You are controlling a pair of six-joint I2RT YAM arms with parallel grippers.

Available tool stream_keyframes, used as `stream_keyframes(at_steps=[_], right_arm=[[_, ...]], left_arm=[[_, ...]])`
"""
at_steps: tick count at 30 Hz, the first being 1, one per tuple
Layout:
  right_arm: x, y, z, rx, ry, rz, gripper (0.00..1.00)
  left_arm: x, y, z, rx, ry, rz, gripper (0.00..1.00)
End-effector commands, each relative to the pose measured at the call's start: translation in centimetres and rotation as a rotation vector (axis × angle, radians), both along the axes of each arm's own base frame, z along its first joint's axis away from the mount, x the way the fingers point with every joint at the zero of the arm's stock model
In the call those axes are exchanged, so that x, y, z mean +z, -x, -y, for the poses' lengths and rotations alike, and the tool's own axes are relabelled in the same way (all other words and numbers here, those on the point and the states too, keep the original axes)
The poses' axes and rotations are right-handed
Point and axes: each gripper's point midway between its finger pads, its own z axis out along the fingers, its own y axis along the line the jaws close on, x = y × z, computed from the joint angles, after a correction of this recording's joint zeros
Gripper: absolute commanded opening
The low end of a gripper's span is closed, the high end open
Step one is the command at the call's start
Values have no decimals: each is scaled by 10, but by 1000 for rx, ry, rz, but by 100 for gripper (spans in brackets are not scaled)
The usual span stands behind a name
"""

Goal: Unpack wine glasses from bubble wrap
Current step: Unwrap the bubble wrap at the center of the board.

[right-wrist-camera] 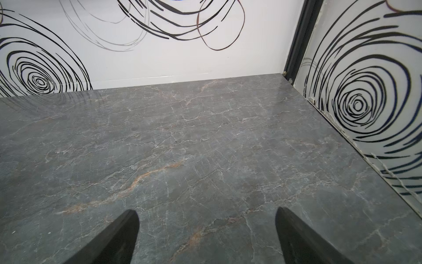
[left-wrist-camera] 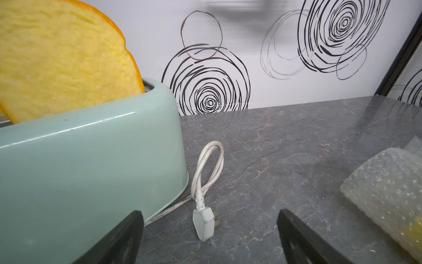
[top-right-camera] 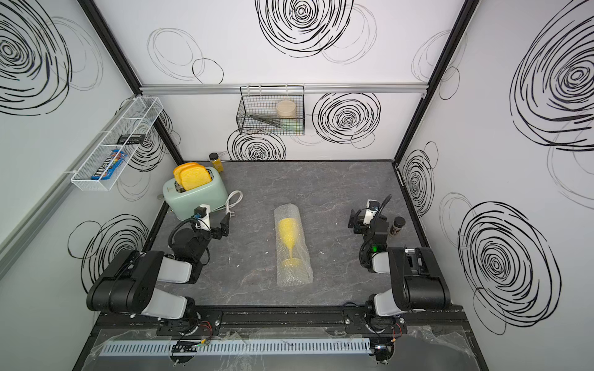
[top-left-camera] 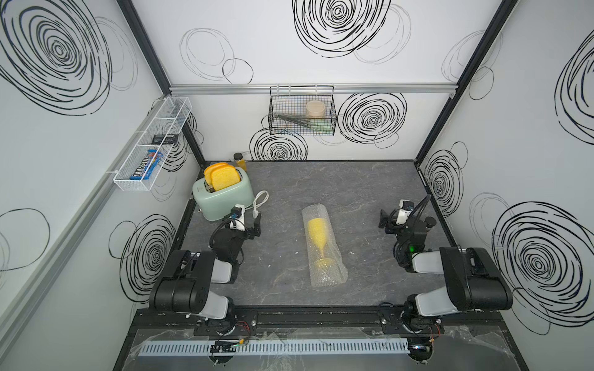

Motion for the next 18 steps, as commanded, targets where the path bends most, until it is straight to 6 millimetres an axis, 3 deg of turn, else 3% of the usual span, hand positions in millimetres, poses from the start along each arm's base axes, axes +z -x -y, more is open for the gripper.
stream_keyframes(at_steps=[1,18], right_arm=[[13,-7,-1,0,10,50,97],[14,-7,-1,0,9,51,97]], left_arm=[[24,-5,1,-2,3,93,96],[24,-5,0,-6,8,92,96]])
